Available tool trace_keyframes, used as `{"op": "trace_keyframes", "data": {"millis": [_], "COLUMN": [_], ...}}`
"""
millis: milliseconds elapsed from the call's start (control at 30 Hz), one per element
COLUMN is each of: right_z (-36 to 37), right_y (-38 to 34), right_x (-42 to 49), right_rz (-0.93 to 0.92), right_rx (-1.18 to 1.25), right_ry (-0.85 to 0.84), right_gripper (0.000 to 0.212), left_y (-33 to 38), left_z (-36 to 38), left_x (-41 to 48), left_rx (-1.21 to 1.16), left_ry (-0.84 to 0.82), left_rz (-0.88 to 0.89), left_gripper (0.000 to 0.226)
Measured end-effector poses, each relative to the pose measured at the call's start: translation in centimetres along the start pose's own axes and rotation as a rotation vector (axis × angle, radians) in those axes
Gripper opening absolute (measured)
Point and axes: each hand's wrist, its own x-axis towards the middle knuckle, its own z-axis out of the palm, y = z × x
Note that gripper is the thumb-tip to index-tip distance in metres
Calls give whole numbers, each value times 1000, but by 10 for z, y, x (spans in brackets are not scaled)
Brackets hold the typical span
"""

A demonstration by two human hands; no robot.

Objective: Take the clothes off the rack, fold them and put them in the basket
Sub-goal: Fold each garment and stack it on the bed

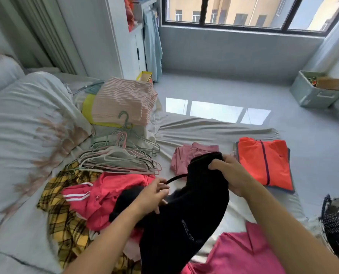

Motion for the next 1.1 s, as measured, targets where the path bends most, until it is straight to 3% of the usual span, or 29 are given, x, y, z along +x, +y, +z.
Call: {"op": "trace_keyframes", "data": {"millis": [67,167,267,300,400,500,567,633,767,867,1000,1100], "right_z": [-11,-27,-45,-50,-70,-93,-110,-129,-168,-186,-188,-185], "right_y": [-28,-65,-98,-109,-138,-163,-175,-182,-173,-155,-133,-123], "right_x": [-16,-41,-68,-78,-107,-134,-148,-162,-177,-172,-157,-145], "right_rz": [-16,-32,-79,-106,-212,-342,-421,-463,-460,-407,-361,-366], "right_rx": [-17,9,-52,-88,-158,-160,-165,-198,-272,-318,-360,-480], "right_ry": [-39,-43,-81,-97,-85,39,178,275,351,391,465,532], "right_gripper": [24,10,12,14,29,15,11,21,15,12,18,22], "left_y": [20,67,135,157,207,221,216,208,212,233,256,262], "left_z": [16,34,44,47,57,63,60,51,16,-9,-22,-26], "left_x": [-3,-12,-29,-35,-50,-50,-42,-34,-27,-34,-43,-47], "left_rx": [161,239,245,239,282,405,456,495,495,458,754,879], "left_ry": [-105,-121,-210,-271,-425,-425,-393,-323,-123,-108,-158,-94], "left_rz": [42,348,585,621,633,645,631,620,503,463,372,332], "left_gripper": [54,88,101,98,60,35,32,30,18,12,13,6]}}
